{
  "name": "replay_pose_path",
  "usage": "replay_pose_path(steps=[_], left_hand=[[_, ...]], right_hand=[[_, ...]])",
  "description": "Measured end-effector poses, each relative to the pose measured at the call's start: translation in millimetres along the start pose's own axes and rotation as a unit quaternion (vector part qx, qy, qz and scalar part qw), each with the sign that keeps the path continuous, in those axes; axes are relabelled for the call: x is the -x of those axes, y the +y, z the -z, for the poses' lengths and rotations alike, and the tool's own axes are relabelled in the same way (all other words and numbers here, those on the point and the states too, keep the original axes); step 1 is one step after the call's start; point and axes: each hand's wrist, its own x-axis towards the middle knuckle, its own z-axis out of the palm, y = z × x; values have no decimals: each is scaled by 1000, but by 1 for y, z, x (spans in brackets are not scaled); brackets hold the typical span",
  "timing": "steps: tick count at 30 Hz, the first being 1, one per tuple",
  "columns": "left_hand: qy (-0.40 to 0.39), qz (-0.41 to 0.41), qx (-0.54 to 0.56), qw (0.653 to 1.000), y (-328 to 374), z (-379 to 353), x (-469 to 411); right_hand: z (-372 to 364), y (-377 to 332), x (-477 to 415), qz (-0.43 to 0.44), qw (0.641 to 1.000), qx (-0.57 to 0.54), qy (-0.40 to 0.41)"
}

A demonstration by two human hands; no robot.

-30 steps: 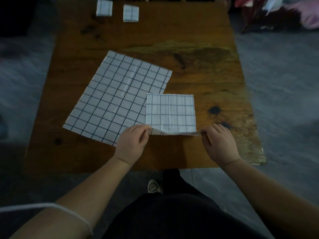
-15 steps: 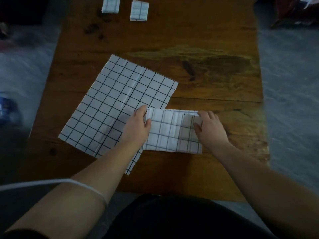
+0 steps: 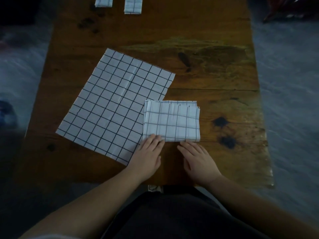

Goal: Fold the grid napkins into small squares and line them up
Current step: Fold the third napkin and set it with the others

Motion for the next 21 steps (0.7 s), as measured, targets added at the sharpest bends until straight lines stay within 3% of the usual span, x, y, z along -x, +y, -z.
replay_pose_path(steps=[10, 21], left_hand=[[13, 40, -20, 999, 3, -7, -5], [14, 10, -16, 1000, 11, -13, -10]], right_hand=[[-2, -17, -18, -51, 997, 59, -8], [-18, -20, -20, -77, 992, 86, -50]])
